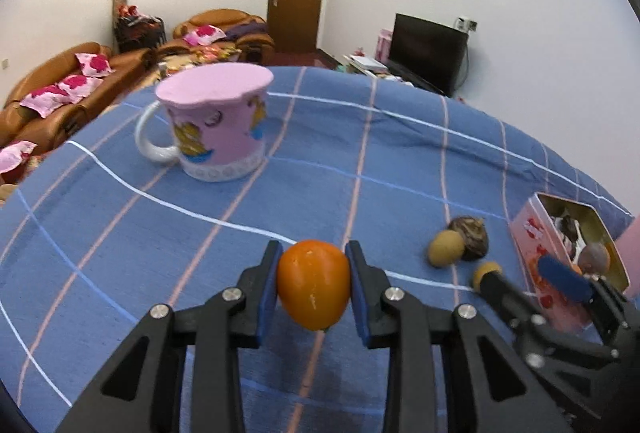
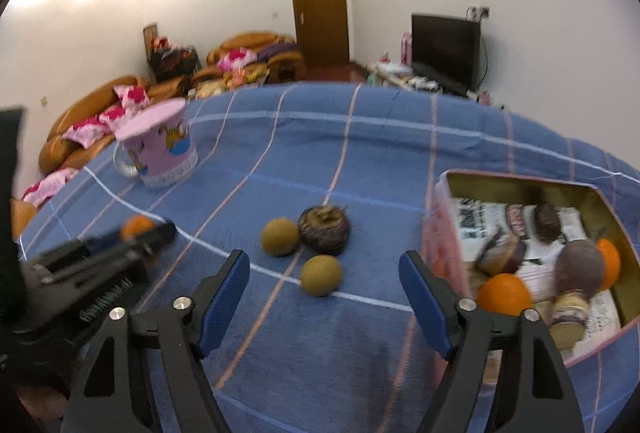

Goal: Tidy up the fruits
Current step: 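Grasp an orange with the left tool while the right tool grasps a yellow-green fruit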

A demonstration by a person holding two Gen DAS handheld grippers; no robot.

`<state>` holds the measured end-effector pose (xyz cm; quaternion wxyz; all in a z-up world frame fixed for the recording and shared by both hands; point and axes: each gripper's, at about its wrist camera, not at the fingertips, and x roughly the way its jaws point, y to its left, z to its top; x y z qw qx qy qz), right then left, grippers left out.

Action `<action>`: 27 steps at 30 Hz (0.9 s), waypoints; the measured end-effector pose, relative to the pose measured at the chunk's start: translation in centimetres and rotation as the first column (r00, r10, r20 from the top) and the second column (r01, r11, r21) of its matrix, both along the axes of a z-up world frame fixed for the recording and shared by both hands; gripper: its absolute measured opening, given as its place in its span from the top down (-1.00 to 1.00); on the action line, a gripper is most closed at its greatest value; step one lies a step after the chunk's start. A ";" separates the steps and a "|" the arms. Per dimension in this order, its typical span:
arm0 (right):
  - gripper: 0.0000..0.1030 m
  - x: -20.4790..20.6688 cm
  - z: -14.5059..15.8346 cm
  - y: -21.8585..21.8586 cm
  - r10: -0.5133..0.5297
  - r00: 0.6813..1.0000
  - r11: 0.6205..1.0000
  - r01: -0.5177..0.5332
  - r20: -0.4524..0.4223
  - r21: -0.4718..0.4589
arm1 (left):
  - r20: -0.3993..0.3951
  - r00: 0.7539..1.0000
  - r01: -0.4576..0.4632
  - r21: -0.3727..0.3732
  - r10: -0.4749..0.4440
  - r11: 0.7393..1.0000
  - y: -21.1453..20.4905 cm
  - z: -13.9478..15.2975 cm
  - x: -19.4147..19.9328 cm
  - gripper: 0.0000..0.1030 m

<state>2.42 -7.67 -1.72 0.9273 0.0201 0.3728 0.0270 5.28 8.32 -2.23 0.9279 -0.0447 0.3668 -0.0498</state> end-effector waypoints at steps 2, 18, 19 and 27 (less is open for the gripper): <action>-0.37 0.6 -0.3 0.2 -0.017 1.000 1.000 0.017 -0.024 -0.021 | 0.000 1.000 0.001 0.002 -0.001 1.000 0.0 0.0 0.0 0.35; -0.09 1.5 -0.7 1.2 -0.007 0.997 0.997 0.002 -0.075 -0.074 | 0.017 1.000 -0.018 0.031 0.017 0.999 -0.5 0.2 -0.2 0.35; -0.05 1.9 -1.1 1.0 -0.008 0.995 0.999 0.003 -0.103 -0.052 | 0.018 1.000 -0.018 0.033 0.017 0.999 -0.5 0.2 -0.2 0.35; 0.12 2.4 -1.7 0.7 -0.007 0.990 1.000 0.003 -0.138 -0.029 | 0.019 1.000 -0.021 0.035 0.020 0.999 -0.6 0.2 -0.2 0.35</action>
